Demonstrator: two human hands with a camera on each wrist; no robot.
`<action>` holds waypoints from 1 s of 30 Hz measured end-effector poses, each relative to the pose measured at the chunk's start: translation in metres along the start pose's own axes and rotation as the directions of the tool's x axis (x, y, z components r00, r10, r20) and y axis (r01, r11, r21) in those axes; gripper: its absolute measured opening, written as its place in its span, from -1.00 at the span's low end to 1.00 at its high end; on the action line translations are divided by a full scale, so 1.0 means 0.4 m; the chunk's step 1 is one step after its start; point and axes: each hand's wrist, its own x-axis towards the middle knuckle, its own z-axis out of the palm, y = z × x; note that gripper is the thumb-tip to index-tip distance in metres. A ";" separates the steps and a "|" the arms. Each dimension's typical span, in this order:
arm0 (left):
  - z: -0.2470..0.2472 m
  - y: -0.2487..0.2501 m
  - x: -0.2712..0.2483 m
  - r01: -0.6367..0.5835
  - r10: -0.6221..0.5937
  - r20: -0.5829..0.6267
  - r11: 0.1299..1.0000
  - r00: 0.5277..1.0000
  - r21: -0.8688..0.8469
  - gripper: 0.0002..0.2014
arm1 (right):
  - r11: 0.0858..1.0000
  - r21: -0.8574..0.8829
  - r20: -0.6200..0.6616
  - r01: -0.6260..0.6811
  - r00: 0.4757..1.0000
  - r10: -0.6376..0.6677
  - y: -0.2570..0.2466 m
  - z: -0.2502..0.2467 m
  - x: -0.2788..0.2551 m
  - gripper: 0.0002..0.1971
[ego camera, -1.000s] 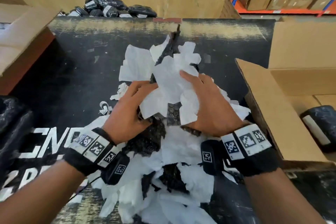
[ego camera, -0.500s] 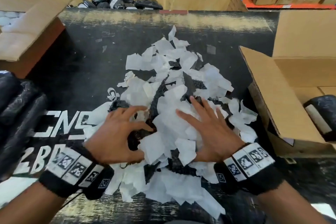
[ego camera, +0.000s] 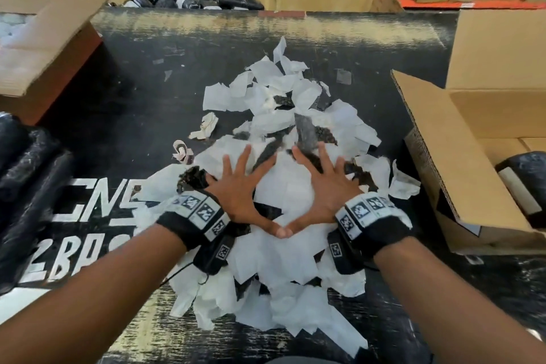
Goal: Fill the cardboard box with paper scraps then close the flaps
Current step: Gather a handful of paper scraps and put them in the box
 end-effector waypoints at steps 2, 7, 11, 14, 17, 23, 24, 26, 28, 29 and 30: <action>0.049 -0.010 0.034 -0.019 0.019 0.021 0.999 1.000 0.039 0.57 | 1.000 -0.022 0.054 -0.020 0.998 0.021 -0.002 0.031 0.031 0.65; 0.069 -0.012 0.026 -0.117 0.113 -0.139 0.993 0.984 -0.025 0.60 | 1.000 0.021 -0.014 0.016 1.000 -0.015 0.019 0.055 0.045 0.67; 0.065 -0.016 0.027 -0.122 0.121 -0.106 0.993 0.987 -0.005 0.53 | 0.999 0.012 -0.019 0.041 0.999 -0.041 0.035 0.055 0.048 0.70; 0.092 -0.019 0.057 -0.049 0.052 -0.069 0.998 0.996 0.045 0.48 | 0.991 -0.137 0.029 -0.007 1.000 0.011 0.025 0.077 0.086 0.69; 0.106 -0.013 0.072 0.001 0.013 -0.115 0.993 0.993 0.119 0.48 | 0.980 -0.197 0.056 -0.016 0.998 0.028 0.020 0.084 0.112 0.66; 0.120 -0.026 0.096 -0.021 0.033 -0.144 0.996 0.989 0.085 0.42 | 0.973 -0.232 -0.007 -0.019 1.000 0.018 0.025 0.097 0.110 0.60; 0.122 -0.026 0.097 -0.018 0.030 -0.157 0.997 0.987 0.078 0.38 | 0.973 -0.231 -0.017 -0.014 1.000 0.011 0.020 0.099 0.110 0.57; 0.130 -0.021 0.098 -0.020 0.030 -0.192 0.998 0.981 0.051 0.28 | 0.972 -0.233 -0.063 -0.007 0.998 -0.008 0.009 0.107 0.103 0.47; 0.143 -0.018 0.096 -0.062 0.076 -0.261 0.996 0.962 0.060 0.13 | 0.982 -0.191 -0.134 -0.003 0.991 -0.023 0.004 0.127 0.099 0.30; 0.149 -0.014 0.093 -0.078 0.092 -0.293 0.995 0.952 0.060 0.02 | 0.987 -0.158 -0.174 0.006 0.984 -0.034 0.003 0.141 0.099 0.19; 0.154 -0.011 0.089 -0.077 0.084 -0.322 0.996 0.943 0.036 -0.09 | 0.991 -0.130 -0.208 0.015 0.977 -0.042 0.002 0.153 0.100 0.07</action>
